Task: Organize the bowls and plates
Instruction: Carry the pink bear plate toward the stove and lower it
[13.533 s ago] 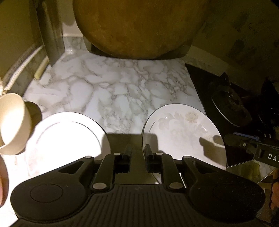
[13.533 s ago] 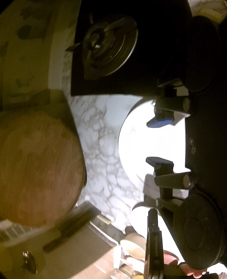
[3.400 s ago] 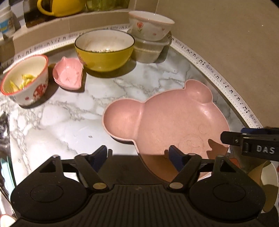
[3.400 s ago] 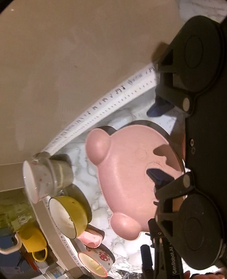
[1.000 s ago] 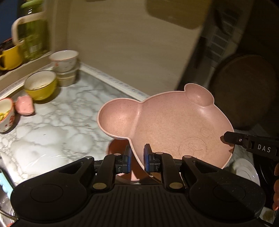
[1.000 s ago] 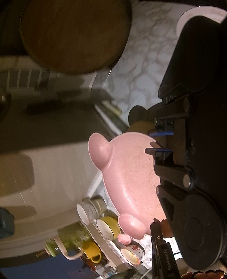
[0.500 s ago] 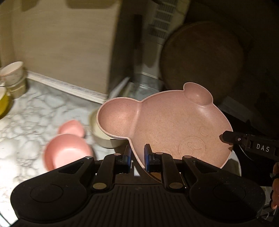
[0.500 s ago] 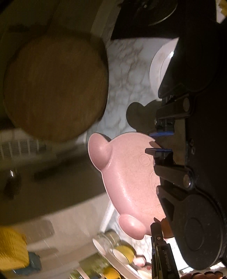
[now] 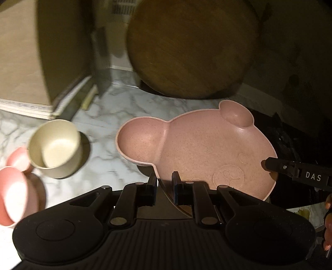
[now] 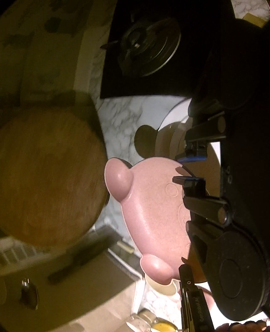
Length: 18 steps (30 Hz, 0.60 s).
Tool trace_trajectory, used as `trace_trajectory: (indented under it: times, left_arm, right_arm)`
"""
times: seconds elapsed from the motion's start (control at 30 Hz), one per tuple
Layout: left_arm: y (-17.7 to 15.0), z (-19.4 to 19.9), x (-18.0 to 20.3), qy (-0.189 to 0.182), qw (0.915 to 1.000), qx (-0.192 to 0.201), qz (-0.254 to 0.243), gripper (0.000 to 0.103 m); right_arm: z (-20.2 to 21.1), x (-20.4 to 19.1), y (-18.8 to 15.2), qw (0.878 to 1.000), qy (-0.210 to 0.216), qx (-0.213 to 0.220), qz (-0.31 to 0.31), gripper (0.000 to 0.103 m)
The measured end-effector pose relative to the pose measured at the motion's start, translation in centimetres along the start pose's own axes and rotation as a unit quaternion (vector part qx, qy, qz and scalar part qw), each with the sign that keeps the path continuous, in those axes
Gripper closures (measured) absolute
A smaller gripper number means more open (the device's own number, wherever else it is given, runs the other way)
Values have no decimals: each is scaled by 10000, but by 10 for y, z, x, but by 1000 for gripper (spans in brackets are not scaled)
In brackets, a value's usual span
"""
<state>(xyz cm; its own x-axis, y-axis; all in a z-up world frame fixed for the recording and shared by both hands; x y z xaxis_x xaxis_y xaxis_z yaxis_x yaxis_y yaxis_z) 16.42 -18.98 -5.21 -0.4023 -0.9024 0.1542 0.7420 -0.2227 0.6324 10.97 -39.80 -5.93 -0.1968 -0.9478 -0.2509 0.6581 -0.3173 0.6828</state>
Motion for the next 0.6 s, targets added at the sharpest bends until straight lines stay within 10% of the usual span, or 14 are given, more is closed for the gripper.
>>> trace_trajectory:
  times: [0.6]
  left_arm:
    - [-7,-73,54,-111,9980,-552,-289,89]
  right_arm:
    - [-33,82,-16,9977,-164,-400,-518,90]
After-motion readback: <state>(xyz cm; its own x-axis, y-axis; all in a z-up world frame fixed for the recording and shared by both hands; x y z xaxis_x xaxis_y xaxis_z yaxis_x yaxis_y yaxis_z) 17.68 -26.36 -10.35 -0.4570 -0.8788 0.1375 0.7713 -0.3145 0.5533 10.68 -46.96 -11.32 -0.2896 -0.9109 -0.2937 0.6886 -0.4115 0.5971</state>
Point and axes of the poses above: each gripper's, at about its wrist camera, not at the fingertips, and z roughly against the way its jaws point, x to its right, y to its top, the point moved 6 cm from there along -z, roughly the way its jaws point, and after that the axes turned 5 degrees about -z, right-handed, at the moved point
